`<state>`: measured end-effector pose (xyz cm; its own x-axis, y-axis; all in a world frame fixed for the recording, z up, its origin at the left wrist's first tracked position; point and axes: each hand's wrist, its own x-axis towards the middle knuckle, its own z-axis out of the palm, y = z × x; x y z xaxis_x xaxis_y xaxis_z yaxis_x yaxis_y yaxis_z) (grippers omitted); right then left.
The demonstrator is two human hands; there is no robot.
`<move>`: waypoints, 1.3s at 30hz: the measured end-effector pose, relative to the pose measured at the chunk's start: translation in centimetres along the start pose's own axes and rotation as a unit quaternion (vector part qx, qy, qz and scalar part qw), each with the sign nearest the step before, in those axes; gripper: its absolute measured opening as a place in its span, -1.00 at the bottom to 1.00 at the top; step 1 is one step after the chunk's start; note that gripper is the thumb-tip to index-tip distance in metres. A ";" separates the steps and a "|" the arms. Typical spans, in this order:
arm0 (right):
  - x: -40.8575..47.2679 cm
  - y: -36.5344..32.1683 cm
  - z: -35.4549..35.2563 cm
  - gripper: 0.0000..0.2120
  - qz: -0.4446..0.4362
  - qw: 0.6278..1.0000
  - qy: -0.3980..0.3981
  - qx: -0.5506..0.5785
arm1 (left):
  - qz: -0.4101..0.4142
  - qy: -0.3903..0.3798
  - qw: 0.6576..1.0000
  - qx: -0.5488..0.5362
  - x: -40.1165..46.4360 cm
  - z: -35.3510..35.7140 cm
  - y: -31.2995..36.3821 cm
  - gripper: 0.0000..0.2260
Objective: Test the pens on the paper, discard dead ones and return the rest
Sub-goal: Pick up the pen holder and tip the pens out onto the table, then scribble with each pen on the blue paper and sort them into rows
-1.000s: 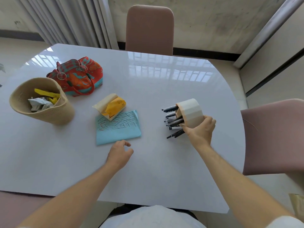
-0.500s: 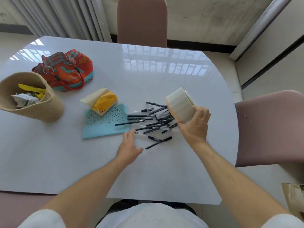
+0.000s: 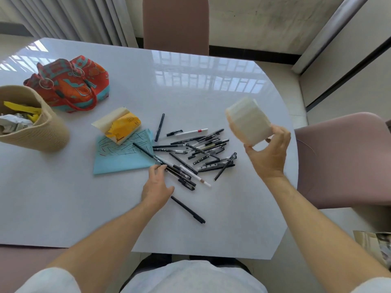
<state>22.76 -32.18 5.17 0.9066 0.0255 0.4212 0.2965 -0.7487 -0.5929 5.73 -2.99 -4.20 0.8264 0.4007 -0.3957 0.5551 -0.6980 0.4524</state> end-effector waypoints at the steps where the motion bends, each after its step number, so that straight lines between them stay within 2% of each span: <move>1: 0.4 0.2 -0.2 -0.23 0.055 0.998 0.010 0.038 | -0.005 0.001 1.000 -0.001 0.0 0.1 0.0 -0.30; 4: 1.4 0.9 -1.1 -0.27 0.251 0.953 0.038 0.164 | -0.010 0.004 1.000 -0.004 -0.2 0.4 -0.1 -0.30; 8: 1.5 4.1 -1.6 -0.48 0.451 0.823 0.028 0.344 | -0.003 0.010 1.000 -0.026 -0.7 0.6 -0.5 -0.33; 12: 0.3 6.4 -1.3 -0.65 0.547 0.719 0.004 0.429 | 0.056 0.017 0.998 -0.003 -2.7 0.5 -0.6 -0.42; 15: -0.5 7.2 -1.0 -0.67 0.574 0.672 -0.001 0.468 | 0.153 -0.007 0.987 0.039 -4.7 0.9 -0.9 -0.46; 18: -1.0 7.6 -0.8 -0.80 0.574 0.676 -0.032 0.460 | 0.247 -0.043 0.964 0.095 -6.1 1.6 -0.7 -0.53; 20: -1.1 8.0 -0.7 -0.82 0.573 0.685 -0.046 0.447 | 0.266 -0.061 0.955 0.119 -6.4 2.1 -0.3 -0.59; 24: -1.6 8.4 -0.7 -0.83 0.577 0.716 -0.065 0.388 | 0.257 -0.043 0.958 0.120 -5.6 2.6 0.3 -0.74; 27: -2.7 8.5 -0.7 -0.73 0.572 0.740 -0.051 0.350 | 0.227 -0.010 0.969 0.098 -4.1 2.5 1.0 -0.80; 29: -4.2 8.2 -0.8 -0.67 0.557 0.770 -0.042 0.309 | 0.191 0.014 0.979 0.075 -2.7 2.2 1.7 -0.84; 31: -6.2 7.5 -0.9 -0.76 0.525 0.805 -0.056 0.270 | 0.167 0.031 0.983 0.069 -1.3 1.8 2.5 -0.85; 35: -10.9 5.4 -0.3 -0.84 0.434 0.861 -0.160 0.209 | 0.146 0.041 0.987 0.047 0.8 1.5 4.0 -0.86; 39: -13.8 2.4 0.6 -0.93 0.351 0.883 -0.260 0.170 | 0.139 0.033 0.990 -0.011 1.6 0.7 5.0 -0.83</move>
<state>11.18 -33.93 -2.50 0.8920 0.0003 -0.4521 -0.4013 -0.4598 -0.7922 9.82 -6.23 -3.09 0.9511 0.2338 -0.2016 0.3076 -0.7737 0.5538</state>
